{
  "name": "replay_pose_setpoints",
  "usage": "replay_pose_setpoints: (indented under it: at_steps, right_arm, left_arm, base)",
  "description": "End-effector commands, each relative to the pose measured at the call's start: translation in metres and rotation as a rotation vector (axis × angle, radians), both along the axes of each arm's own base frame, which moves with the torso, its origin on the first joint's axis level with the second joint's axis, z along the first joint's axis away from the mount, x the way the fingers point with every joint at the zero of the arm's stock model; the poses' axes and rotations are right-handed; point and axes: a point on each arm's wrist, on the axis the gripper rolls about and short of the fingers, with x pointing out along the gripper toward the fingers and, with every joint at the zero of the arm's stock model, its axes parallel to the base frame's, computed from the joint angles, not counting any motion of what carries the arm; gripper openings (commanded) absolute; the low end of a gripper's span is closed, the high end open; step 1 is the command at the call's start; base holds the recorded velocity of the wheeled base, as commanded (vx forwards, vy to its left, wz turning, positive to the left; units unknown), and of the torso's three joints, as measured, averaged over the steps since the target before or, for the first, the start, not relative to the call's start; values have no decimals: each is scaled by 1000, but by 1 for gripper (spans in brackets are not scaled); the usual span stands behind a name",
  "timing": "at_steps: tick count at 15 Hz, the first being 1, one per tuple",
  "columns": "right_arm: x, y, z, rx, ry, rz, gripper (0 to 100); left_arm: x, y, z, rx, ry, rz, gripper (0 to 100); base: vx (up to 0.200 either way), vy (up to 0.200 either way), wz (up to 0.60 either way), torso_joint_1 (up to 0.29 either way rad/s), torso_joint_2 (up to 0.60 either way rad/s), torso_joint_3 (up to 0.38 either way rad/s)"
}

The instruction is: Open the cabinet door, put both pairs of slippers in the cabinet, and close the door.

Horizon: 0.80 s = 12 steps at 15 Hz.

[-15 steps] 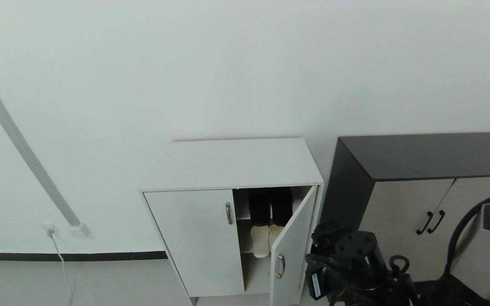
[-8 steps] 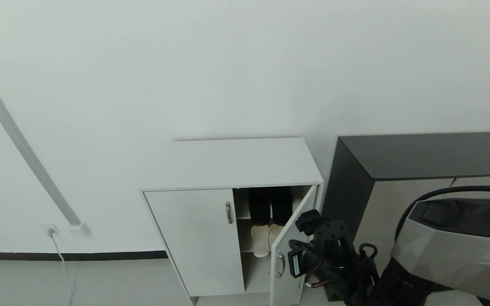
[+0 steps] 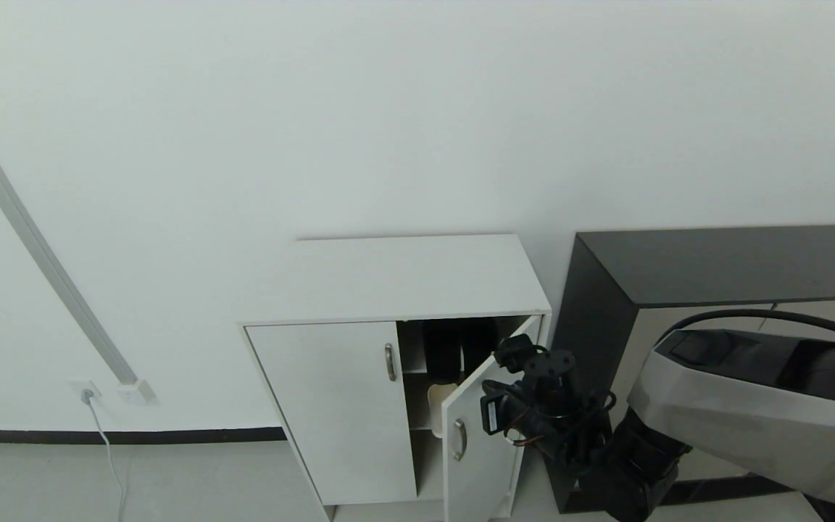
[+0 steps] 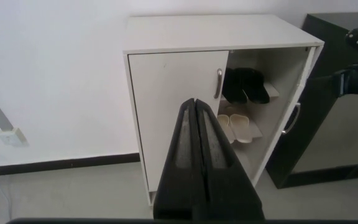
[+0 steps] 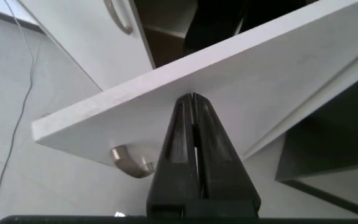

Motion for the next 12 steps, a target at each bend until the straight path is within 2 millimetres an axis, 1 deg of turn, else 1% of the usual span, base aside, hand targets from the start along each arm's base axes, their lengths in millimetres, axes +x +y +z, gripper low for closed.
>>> replay_pose_setpoints:
  at_steps: [1, 9, 12]
  right_arm:
    - [12, 4, -10, 7, -4, -4, 0]
    - [53, 15, -15, 41, -100, -30, 0]
    - [64, 18, -18, 51, -119, -37, 0]
  left_arm:
    - [0, 0, 0, -2, 0, -1, 0]
    - [0, 0, 0, -2, 2, -2, 0]
    - [0, 0, 0, -4, 0, 1, 0]
  base:
    - [0, 0, 0, 0, 0, 0]
    - [0, 0, 0, 0, 0, 0]
    - [0, 0, 0, 0, 0, 0]
